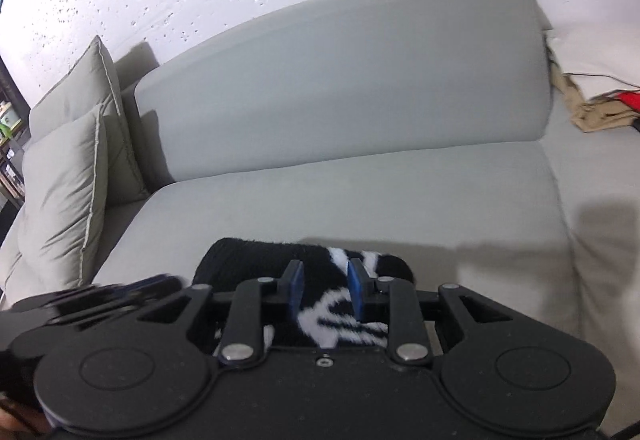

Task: Fold clothes
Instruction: 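Grasp the bundle with the right gripper while the left gripper holds its other side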

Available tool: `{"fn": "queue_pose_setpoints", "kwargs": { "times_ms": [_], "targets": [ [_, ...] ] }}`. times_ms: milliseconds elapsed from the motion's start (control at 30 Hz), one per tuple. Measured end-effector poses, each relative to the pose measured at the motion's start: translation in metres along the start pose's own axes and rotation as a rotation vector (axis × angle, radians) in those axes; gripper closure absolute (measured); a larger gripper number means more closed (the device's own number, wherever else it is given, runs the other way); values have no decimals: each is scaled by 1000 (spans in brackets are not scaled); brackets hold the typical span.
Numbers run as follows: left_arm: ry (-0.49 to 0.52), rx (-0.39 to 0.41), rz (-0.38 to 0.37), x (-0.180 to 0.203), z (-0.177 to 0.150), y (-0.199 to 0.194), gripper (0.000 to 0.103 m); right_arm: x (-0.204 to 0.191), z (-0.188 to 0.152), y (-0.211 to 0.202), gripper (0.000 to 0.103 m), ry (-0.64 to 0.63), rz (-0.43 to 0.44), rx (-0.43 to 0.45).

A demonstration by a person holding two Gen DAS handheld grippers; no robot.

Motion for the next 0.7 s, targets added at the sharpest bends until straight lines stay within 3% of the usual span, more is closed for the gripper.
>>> {"fn": "queue_pose_setpoints", "kwargs": {
  "times_ms": [100, 233, 367, 500, 633, 700],
  "targets": [
    [-13, -52, 28, -10, -12, 32, 96, -10, -5, 29, 78, -80, -40, 17],
    [-61, -80, 41, -20, -23, 51, 95, -9, -27, 72, 81, -139, -79, -102],
    [-13, -105, 71, -10, -16, 54, 95, -1, -25, 82, 82, -111, -65, -158],
    [-1, -93, 63, -1, -2, 11, 93, -1, -10, 37, 83, -73, -31, -107],
    [47, -18, 49, 5, -3, -67, 80, 4, -6, -54, 82, -51, 25, -23],
    [78, -5, 67, 7, -10, -103, 78, 7, -7, -96, 81, -51, 55, 5]
  ]
}}
Point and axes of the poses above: each gripper's, at about its wrist camera, not at the fingertips, and y roughly the way its jaws point, x to its right, z to its top, the point moved 5 cm from there along y, roughly the way its jaws point, and after that the axes turned 3 degrees about -y, right-handed, at the moved point
